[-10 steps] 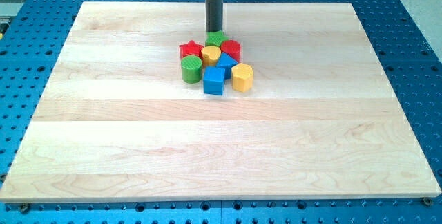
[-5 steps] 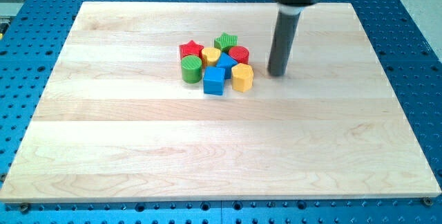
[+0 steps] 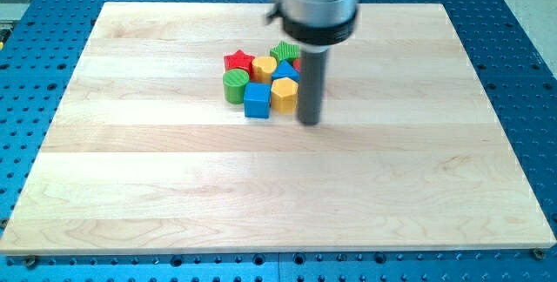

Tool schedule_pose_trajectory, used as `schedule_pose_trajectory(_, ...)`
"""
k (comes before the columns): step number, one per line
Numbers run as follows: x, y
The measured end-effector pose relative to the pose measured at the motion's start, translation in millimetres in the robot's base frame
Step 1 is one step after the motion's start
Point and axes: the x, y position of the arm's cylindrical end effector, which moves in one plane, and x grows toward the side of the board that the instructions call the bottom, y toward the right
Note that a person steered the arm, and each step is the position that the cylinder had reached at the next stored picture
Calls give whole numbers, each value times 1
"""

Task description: Adjust all the blocks to form a group of blocks

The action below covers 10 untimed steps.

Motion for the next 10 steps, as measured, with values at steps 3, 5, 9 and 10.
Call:
schedule_pose_trajectory(3, -13, 4)
schedule_pose_trajectory(5, -13, -20)
schedule_pose_trajectory(9, -94, -57)
schedule_pose_trajectory(10, -95, -73)
